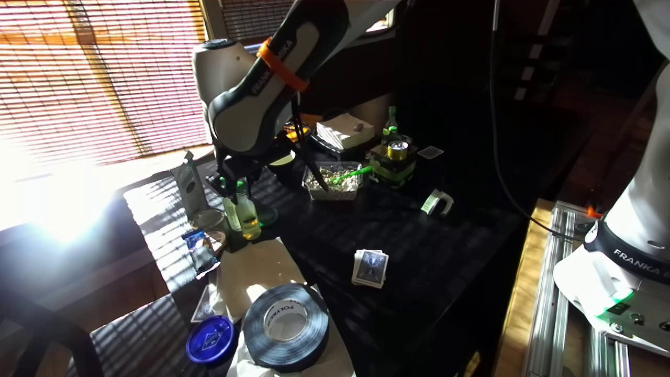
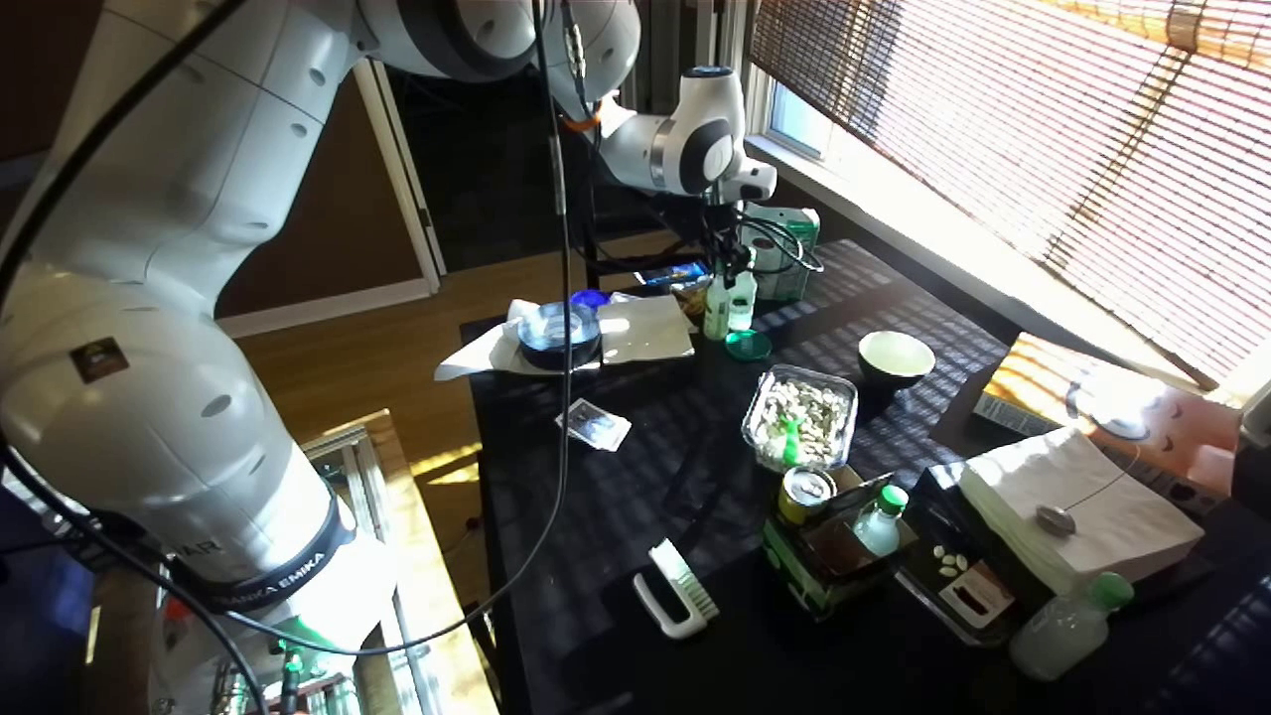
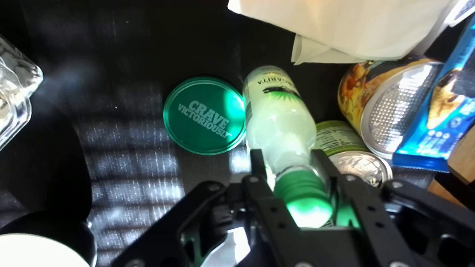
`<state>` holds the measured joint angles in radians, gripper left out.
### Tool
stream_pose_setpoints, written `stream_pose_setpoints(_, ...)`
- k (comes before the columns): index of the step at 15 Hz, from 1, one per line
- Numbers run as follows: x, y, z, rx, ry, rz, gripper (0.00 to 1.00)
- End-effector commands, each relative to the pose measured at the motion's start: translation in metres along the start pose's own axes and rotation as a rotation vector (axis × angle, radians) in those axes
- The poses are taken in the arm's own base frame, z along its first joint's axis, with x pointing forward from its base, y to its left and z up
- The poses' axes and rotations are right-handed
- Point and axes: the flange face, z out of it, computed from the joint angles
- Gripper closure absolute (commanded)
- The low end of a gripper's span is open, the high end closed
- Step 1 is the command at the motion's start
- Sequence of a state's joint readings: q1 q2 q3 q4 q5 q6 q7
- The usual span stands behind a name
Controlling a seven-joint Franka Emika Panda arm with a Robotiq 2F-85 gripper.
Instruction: Move one bottle to the right
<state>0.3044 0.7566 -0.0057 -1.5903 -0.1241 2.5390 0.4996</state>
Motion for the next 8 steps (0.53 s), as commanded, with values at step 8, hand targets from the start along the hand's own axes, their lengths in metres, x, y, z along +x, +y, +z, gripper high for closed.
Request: stream_pose_setpoints(8,0.009,0.016,-0.026,0.001,-0.027,0.010,0.93)
